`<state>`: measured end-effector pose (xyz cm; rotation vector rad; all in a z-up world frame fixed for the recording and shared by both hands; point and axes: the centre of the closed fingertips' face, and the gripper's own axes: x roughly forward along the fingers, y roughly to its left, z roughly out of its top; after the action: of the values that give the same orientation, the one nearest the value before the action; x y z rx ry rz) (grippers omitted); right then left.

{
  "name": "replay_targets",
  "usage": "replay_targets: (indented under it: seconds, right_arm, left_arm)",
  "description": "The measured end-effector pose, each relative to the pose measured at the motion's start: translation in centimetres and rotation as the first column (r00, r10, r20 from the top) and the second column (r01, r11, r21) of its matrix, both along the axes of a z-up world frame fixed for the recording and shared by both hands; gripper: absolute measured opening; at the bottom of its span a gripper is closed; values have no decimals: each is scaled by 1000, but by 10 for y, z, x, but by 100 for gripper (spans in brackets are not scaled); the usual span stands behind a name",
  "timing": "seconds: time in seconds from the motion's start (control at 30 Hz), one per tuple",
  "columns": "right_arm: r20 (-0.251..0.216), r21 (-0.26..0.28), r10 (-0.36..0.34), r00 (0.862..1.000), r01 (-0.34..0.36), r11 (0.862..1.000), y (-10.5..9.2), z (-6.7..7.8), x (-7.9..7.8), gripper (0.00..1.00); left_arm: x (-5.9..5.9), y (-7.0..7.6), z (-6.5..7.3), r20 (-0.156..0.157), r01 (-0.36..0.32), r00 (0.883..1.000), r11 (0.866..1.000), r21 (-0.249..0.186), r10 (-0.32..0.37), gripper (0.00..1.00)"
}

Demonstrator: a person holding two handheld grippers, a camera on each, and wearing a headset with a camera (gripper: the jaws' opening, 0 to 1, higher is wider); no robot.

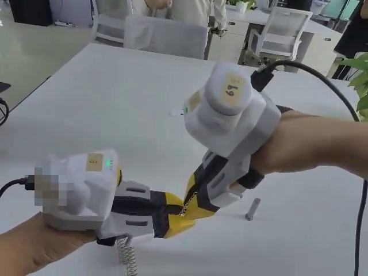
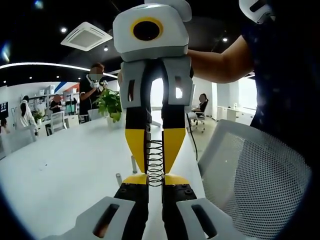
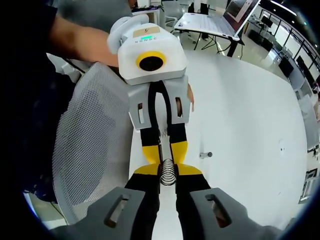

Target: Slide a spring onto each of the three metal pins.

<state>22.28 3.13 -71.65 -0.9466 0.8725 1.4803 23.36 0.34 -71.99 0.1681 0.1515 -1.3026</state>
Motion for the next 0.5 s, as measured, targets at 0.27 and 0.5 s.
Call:
replay_targets:
  seconds: [0.27,0.5]
  right_arm:
    - [6,-14,2,1000,-2,1000,0,-1,-2,8]
    - [11,-10,0,1000,0,1000,-1,0,0,8]
  left_arm:
    - [-1,0,-2,-3,-4,1000,1000,-6,4,3]
    - [0,0,-1,-2,-8,1000,1000,-10,8,5]
